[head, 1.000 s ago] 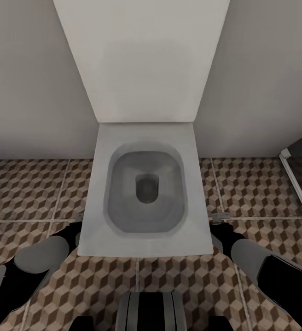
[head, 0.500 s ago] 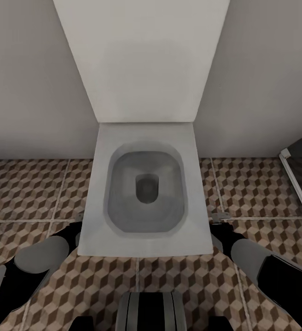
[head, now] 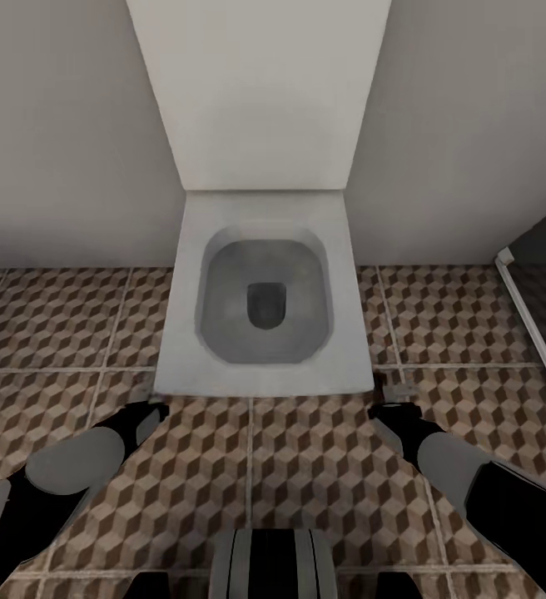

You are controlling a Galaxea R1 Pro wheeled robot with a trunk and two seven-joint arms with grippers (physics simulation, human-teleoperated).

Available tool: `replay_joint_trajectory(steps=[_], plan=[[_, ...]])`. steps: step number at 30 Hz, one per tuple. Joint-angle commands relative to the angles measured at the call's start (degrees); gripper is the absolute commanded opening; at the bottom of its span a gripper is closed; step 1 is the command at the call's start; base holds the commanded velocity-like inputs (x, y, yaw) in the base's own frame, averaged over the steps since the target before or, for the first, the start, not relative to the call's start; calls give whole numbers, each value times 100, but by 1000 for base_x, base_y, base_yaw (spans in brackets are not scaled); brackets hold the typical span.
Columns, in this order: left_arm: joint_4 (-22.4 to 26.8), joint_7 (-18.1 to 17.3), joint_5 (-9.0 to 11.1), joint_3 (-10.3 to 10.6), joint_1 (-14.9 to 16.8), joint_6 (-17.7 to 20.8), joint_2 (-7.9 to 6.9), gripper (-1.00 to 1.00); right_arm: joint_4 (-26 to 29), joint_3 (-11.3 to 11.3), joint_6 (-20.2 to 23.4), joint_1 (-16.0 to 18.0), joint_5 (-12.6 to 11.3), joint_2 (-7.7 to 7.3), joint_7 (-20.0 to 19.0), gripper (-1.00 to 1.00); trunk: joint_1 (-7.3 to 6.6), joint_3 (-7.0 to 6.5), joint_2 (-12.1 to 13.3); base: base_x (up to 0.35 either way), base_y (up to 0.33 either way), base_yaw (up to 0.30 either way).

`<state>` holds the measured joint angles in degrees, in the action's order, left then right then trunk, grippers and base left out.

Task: Take the four mousetraps from the cabinet in the bathroom and place them on the bathroom floor. Make sure all four end up on the same floor surface, and ensure that at least two of them are either under or directly next to the same bathroom sink.

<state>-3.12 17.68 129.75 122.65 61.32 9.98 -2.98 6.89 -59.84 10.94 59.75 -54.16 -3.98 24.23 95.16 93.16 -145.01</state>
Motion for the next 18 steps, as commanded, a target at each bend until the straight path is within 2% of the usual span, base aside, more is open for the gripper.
replay_joint_trajectory(steps=[1,18], plan=[[-1,17,35,49,3,27,0,100,23,-46,48,1,-23,-7,37,100,-4,3,-1,-329,0,0],[1,17,37,49,3,27,0,100,23,-46,48,1,-23,-7,37,100,-4,3,-1,-325,0,0]])
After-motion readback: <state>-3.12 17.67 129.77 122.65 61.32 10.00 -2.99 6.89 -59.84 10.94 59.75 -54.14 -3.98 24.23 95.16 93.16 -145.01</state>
